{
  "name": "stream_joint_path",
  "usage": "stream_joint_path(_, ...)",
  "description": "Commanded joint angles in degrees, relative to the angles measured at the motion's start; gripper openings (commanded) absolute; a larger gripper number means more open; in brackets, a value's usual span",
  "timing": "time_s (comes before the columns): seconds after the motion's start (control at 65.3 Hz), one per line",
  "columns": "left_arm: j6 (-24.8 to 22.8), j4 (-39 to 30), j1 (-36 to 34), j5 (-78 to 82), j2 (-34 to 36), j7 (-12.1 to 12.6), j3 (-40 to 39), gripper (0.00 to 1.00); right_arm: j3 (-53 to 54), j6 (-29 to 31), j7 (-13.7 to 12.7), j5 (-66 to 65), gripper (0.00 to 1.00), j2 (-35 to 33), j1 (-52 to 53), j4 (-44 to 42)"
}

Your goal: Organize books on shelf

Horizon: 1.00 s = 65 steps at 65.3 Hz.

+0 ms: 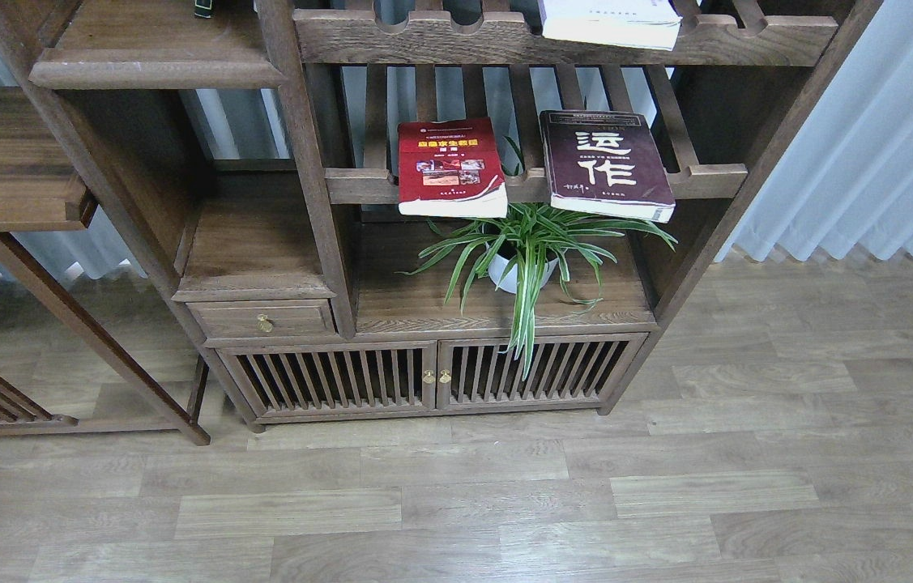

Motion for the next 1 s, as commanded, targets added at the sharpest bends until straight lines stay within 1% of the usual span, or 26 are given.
stream_joint_path(0.0,0.0,5.45,0.0,0.0,0.0,0.03,-0.01,1.0,0.0,0.0,0.0,0.0,0.99,0.0,0.0,0.0)
stream_joint_path(0.98,0.0,5.45,0.0,0.0,0.0,-0.05,-0.01,1.0,0.0,0.0,0.0,0.0,0.99,0.0,0.0,0.0)
